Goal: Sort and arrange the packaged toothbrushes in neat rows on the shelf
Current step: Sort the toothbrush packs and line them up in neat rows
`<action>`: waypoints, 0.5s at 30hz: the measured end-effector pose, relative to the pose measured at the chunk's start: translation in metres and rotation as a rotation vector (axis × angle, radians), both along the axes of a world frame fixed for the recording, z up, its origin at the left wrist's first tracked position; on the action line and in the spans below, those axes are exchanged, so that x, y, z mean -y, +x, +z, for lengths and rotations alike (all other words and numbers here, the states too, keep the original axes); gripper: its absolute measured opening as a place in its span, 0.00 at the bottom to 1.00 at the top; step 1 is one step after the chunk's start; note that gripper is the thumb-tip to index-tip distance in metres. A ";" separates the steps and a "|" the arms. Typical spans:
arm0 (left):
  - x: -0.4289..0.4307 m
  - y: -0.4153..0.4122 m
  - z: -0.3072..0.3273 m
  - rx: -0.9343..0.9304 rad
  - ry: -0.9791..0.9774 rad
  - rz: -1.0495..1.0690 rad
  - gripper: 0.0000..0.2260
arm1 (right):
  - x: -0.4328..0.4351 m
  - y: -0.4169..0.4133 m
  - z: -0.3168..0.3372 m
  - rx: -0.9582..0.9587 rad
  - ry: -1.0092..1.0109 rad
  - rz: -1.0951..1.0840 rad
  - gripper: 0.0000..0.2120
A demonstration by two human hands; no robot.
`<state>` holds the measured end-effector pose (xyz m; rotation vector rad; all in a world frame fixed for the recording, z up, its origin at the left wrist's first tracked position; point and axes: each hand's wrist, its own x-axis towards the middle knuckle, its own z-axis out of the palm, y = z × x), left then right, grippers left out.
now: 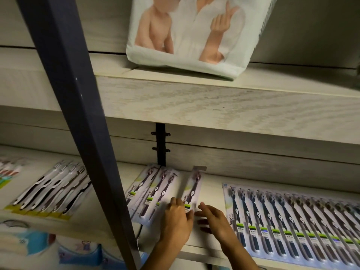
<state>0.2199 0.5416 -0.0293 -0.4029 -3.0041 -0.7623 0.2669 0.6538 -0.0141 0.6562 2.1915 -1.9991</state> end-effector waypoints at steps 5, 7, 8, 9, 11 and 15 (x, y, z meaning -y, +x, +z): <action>-0.002 0.015 -0.004 0.054 0.112 -0.136 0.13 | 0.002 -0.004 -0.003 -0.003 -0.115 -0.060 0.12; 0.002 0.013 -0.004 0.089 0.212 -0.166 0.05 | -0.001 -0.004 -0.007 0.009 -0.106 -0.107 0.11; 0.005 0.009 -0.003 0.092 0.251 -0.152 0.05 | -0.002 -0.003 -0.007 0.017 -0.110 -0.119 0.09; 0.009 0.002 -0.002 0.084 0.232 -0.124 0.03 | -0.005 -0.003 -0.008 0.019 -0.123 -0.132 0.07; 0.015 -0.016 -0.005 0.015 0.124 -0.058 0.09 | -0.009 -0.001 -0.009 0.019 -0.159 -0.157 0.03; 0.021 -0.047 -0.016 -0.045 -0.283 0.008 0.15 | -0.013 0.002 -0.014 0.024 -0.190 -0.172 0.05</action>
